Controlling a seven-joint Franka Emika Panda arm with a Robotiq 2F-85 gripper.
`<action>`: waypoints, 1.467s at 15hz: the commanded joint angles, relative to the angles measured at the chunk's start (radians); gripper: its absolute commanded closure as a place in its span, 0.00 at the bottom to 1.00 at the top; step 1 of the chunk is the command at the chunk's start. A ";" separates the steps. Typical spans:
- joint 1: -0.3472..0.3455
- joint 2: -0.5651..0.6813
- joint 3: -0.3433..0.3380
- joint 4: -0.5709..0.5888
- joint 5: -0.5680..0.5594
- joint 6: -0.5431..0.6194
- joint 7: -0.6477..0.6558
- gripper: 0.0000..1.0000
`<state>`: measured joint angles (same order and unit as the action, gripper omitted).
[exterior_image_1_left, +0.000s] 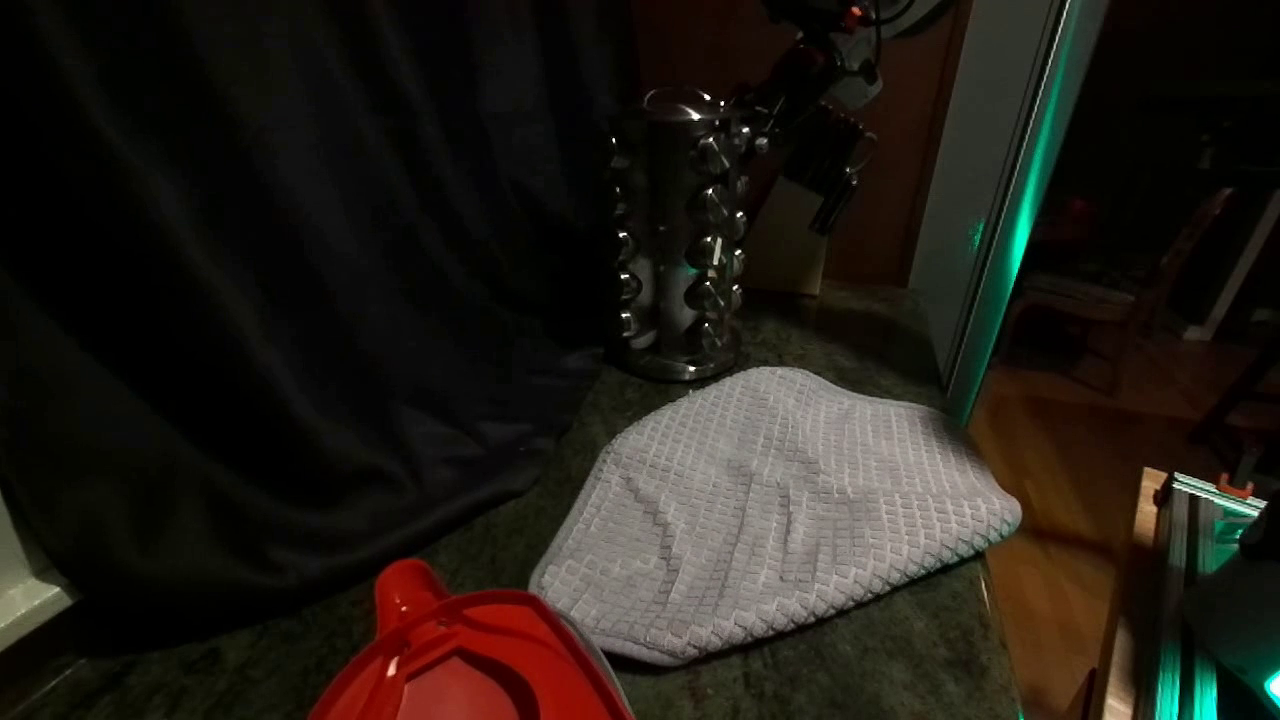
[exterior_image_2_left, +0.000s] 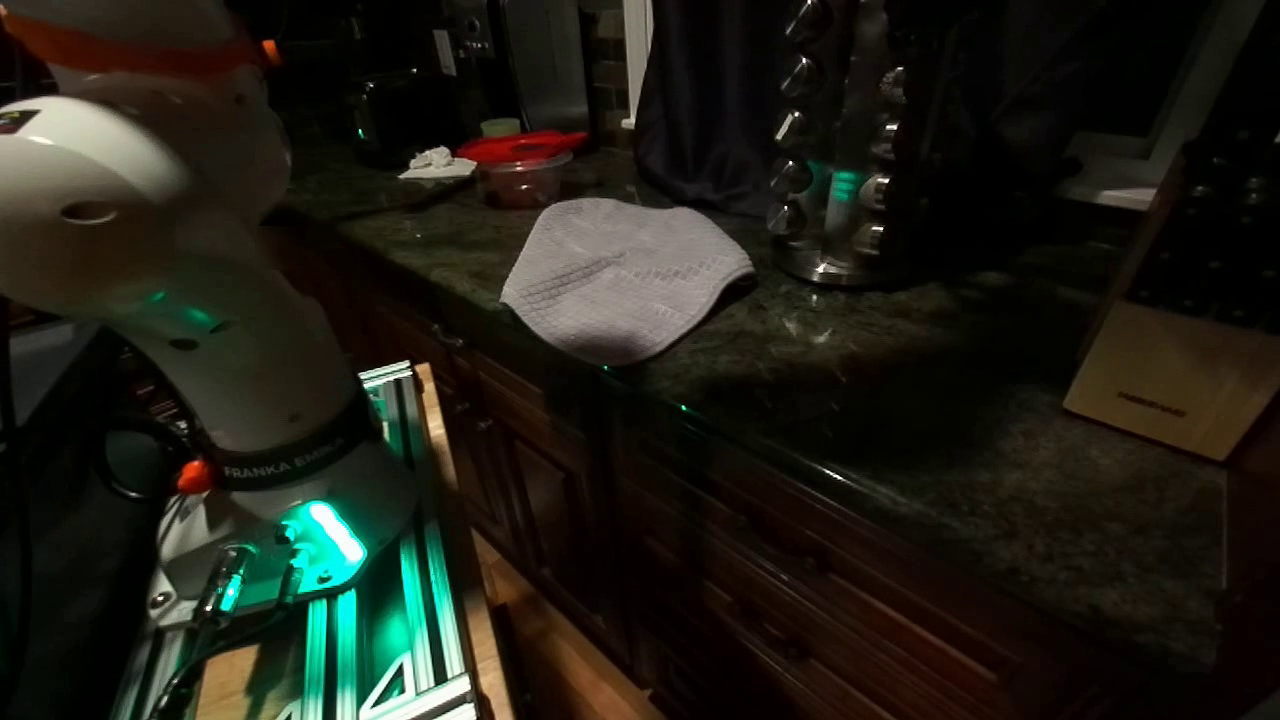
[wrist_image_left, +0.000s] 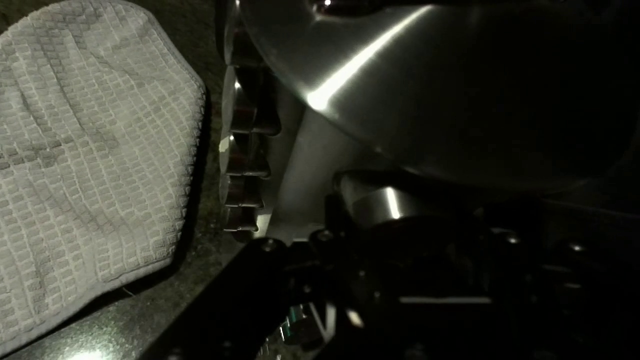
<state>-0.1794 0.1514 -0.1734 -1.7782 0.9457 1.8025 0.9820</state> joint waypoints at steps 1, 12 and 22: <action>-0.003 0.012 -0.002 0.028 0.012 -0.014 0.002 0.74; 0.011 0.024 0.006 0.068 -0.031 -0.017 0.008 0.10; 0.018 0.045 0.012 0.128 -0.081 -0.016 -0.002 0.32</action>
<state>-0.1639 0.1816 -0.1629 -1.6849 0.8895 1.8023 0.9782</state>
